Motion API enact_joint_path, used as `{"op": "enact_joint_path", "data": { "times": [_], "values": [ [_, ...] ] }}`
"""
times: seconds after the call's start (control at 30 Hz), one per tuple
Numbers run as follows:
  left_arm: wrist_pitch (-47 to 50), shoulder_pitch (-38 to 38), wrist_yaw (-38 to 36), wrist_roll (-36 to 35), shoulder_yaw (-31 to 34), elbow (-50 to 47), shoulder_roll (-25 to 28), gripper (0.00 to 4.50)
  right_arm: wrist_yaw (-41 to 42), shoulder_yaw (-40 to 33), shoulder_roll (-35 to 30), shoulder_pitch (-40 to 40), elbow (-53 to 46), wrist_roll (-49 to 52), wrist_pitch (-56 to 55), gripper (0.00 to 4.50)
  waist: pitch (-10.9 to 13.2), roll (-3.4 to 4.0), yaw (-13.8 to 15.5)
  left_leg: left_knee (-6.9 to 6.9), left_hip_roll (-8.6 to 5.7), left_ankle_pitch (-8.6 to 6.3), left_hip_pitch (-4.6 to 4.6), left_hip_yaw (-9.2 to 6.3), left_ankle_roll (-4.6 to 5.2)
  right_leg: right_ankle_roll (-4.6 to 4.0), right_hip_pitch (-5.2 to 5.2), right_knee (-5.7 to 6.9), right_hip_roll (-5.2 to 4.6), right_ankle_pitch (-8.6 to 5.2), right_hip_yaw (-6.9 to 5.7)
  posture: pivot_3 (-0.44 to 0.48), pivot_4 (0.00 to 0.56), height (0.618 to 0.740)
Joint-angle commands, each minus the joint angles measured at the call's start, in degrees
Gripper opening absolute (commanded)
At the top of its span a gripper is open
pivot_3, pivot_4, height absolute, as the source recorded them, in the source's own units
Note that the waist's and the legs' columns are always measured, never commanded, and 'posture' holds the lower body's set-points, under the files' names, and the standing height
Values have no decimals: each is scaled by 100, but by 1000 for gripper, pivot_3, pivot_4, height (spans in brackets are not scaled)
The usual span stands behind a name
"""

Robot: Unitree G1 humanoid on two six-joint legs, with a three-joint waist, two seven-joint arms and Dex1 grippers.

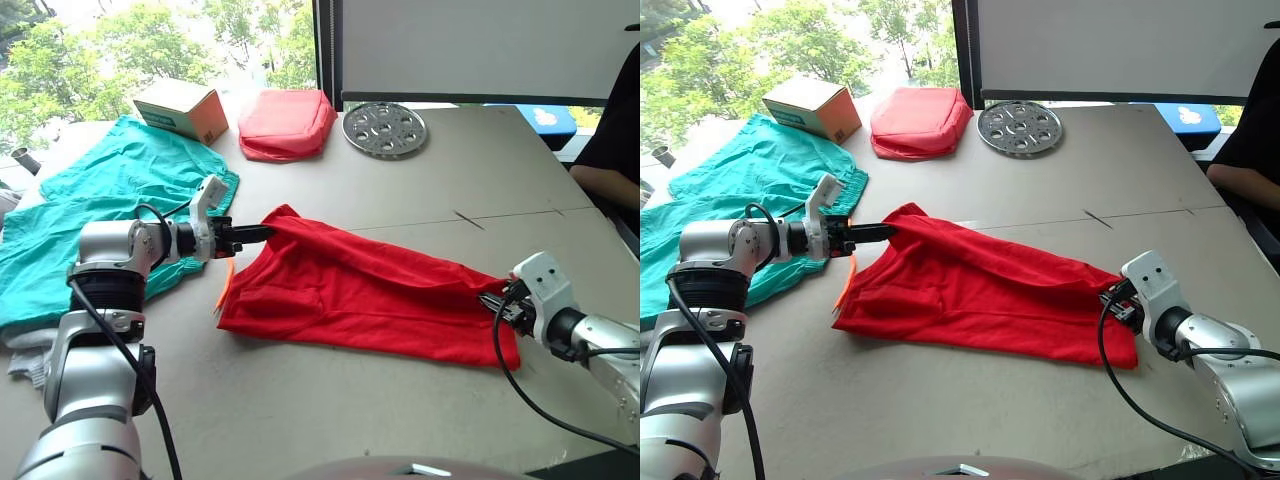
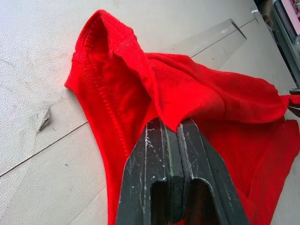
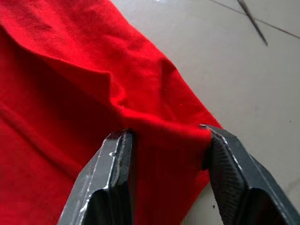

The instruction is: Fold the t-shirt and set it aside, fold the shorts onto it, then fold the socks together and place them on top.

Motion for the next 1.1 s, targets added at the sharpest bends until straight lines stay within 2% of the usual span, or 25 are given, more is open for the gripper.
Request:
{"op": "enact_joint_path", "data": {
  "times": [0.03, 0.1, 0.17, 0.27, 0.37, 0.5, 0.63, 0.8, 0.93, 1.03, 1.1],
  "values": [
    [-37, -36, -144, -79, 120, -217, 184, 941, 296, -370, -225, 299, -425, 193, -21, 3605, 0, 0, 0, 0, 0, 0, 0, 0, 0, 0, 0, 0, 0, 0, 0, 0, 150, 740],
    [-78, 19, -355, -131, 163, -313, 355, 1844, 489, -734, -268, 510, -644, 473, 114, 4463, 2, 1, -1, 0, 1, 0, -1, -1, 0, 0, -1, 1, 1, 0, 0, 0, 150, 740],
    [-373, 78, -593, -126, 202, -369, 521, 2792, 701, -1223, -201, 590, -862, 1032, 404, 4500, 2, -4, -8, 0, 4, 0, -1, -2, 0, 0, -1, 0, 4, 0, -1, 0, 150, 740],
    [-1059, 75, -928, -94, 260, -444, 652, 2792, 674, -1777, 44, 279, -981, 1943, 854, 4500, 1, -6, 1, 1, 7, 0, 2, -1, 0, -1, 0, 0, 2, 0, 0, 0, 150, 740],
    [-2500, 45, -1072, 346, 20, -442, 507, 2792, 35, -1789, 383, -811, -544, 2270, 1281, 4500, 5, 1, 0, 4, 23, 0, 11, 4, -1, -2, 1, -5, -3, 1, 2, 0, 150, 740],
    [-4375, -44, -1191, 1079, -447, -183, 231, 2792, -458, -835, -143, -1432, 76, 1474, 1429, 4500, 8, 7, 70, 9, 11, 1, 2, -3, -1, -7, -2, -8, -18, 3, -1, 0, 150, 740],
    [-5270, -647, -914, 1717, -913, 775, -367, 2792, -235, 215, -584, -1876, 862, 1211, 1515, 4500, 7, 7, 143, -1, 0, -3, -17, -5, 7, -10, -2, -37, -15, 4, -7, 0, 150, 740],
    [-5587, -1577, -447, 2399, -1233, 2425, -944, 2792, -12, 1167, -996, -2550, 1526, 814, 1504, 4500, 8, 8, 116, 48, -18, -15, -62, 3, 31, 16, -5, -43, -2, 17, -28, 0, 150, 740],
    [-5801, -2049, -109, 2942, -1484, 3445, -1127, 2792, 347, 1770, -1279, -2883, 1878, 656, 1504, 4500, 8, 8, 22, 69, -14, -23, -71, 1, 44, 21, -3, -39, 1, 18, -32, 0, 150, 740],
    [-6004, -2142, 78, 3386, -1716, 3933, -1216, 2860, 437, 2013, -1416, -2931, 2064, 460, 1446, 3736, 5, 6, 2, 73, -12, -24, -71, -3, 45, 22, -1, -39, 0, 19, -33, 0, 150, 740],
    [-6141, -2115, 84, 3537, -1787, 4085, -1289, 2860, 491, 2065, -1484, -2918, 2096, 398, 1423, 2851, -5, 2, 10, 78, -9, -24, -71, -5, 45, 23, 2, -37, 1, 19, -38, 0, 150, 740]
  ]
}}
